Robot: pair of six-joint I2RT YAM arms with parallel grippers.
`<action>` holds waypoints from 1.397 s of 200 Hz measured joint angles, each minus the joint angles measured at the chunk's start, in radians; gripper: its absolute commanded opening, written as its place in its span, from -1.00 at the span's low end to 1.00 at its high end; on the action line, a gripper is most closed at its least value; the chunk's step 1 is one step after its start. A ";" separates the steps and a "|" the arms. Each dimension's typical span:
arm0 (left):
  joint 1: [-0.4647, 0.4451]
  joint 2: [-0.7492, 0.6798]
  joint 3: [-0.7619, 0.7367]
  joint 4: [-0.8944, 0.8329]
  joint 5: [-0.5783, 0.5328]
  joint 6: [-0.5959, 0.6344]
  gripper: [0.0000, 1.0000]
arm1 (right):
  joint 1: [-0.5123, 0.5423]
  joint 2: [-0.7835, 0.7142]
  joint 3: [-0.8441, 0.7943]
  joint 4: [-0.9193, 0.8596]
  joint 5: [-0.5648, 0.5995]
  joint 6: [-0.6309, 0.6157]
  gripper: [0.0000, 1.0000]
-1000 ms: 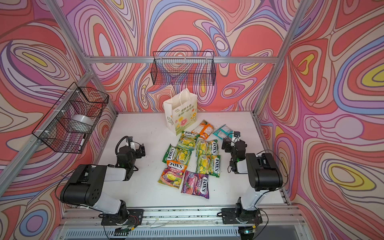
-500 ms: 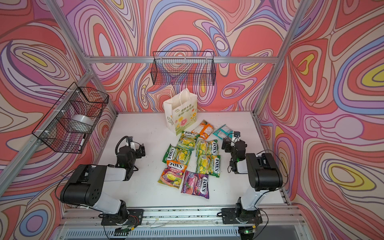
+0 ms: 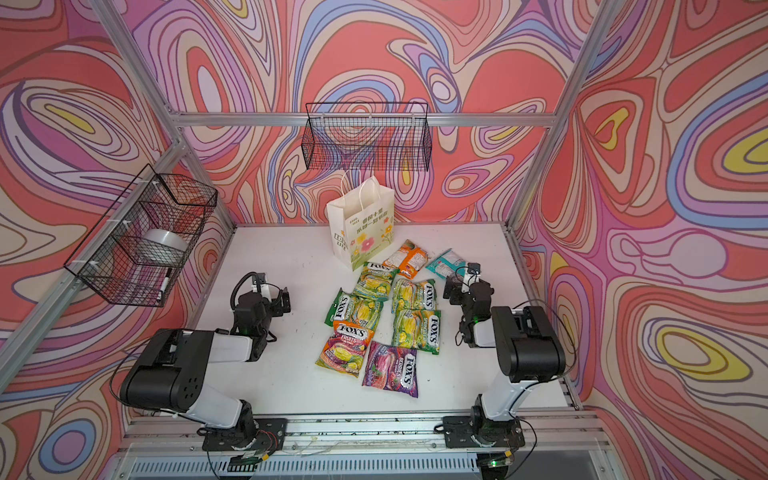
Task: Place the snacks into the paper bag
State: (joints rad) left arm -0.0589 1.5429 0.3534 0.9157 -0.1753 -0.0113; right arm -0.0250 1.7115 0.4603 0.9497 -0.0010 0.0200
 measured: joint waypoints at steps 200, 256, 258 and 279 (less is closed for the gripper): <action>-0.058 -0.095 -0.052 -0.001 -0.164 -0.013 1.00 | 0.000 -0.231 0.123 -0.340 0.052 0.079 0.97; -0.189 -0.499 0.114 -0.449 -0.392 -0.222 1.00 | 0.001 -0.276 0.493 -0.771 0.082 0.390 0.97; -0.189 -0.518 0.133 -0.484 -0.395 -0.245 1.00 | 0.001 -0.269 0.507 -0.790 0.077 0.402 0.97; -0.188 -0.616 0.327 -0.784 -0.360 -0.373 1.00 | -0.002 -0.203 0.613 -0.924 -0.011 0.480 0.97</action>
State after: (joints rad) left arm -0.2470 0.9264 0.6807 0.1318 -0.5358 -0.3840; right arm -0.0269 1.5089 1.0737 0.0257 -0.0116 0.4999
